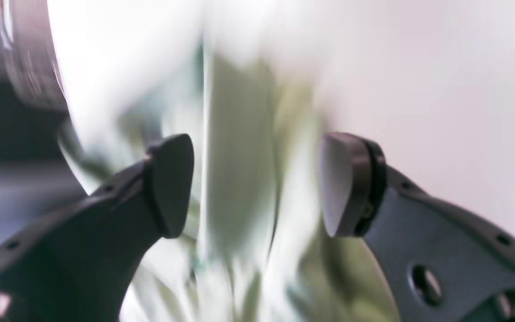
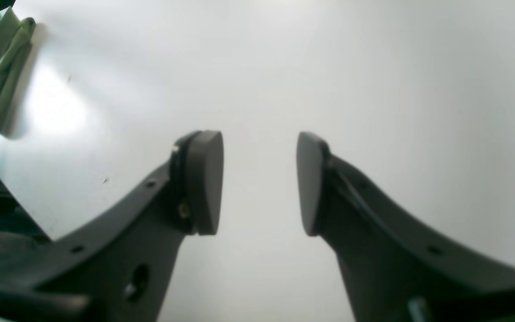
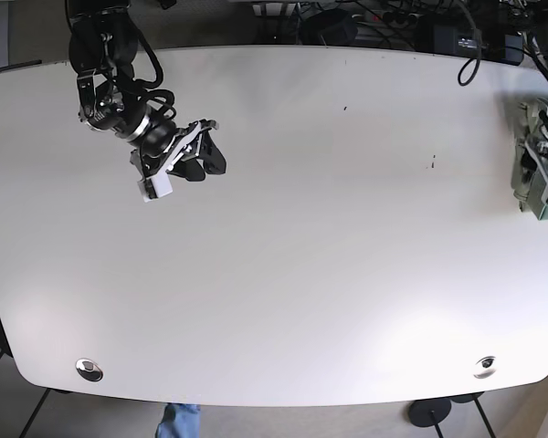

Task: Fold the T-shirt properly

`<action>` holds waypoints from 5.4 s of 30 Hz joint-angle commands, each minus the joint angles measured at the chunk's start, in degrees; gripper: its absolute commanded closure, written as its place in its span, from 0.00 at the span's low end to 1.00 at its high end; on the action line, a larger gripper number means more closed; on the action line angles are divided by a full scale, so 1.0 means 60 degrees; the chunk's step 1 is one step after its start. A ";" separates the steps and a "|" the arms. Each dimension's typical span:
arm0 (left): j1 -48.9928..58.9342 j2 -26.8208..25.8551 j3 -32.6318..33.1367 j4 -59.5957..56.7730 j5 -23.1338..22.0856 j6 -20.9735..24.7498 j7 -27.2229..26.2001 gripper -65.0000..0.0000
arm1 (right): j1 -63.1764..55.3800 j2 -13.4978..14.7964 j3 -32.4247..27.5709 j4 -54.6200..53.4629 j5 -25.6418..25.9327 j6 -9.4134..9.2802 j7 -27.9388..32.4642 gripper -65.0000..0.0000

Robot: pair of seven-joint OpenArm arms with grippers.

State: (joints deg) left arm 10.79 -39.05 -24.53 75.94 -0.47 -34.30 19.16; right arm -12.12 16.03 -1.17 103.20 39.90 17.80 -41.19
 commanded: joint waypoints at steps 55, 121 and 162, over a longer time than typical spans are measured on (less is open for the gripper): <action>0.1360 0.7687 0.0712 0.5929 0.1888 0.1651 0.1166 0.29 | 0.4503 -0.1551 -0.3505 -0.5808 -0.5427 0.0103 0.2887 0.78; 0.2224 0.6427 -0.0563 0.6046 -0.1511 0.0128 0.1166 0.30 | 0.9251 -0.2738 -0.4985 -0.1075 -0.5427 0.0103 -0.0381 0.97; -0.3783 0.7380 0.7041 -0.1089 -0.1497 0.6413 -0.0314 0.28 | 1.3397 -0.3837 -0.3959 -0.2423 -0.5441 0.0117 -0.0893 0.97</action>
State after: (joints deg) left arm -11.05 4.54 17.91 68.34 -9.28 4.51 18.00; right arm 65.98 -6.81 -25.47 88.05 7.68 19.07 -48.27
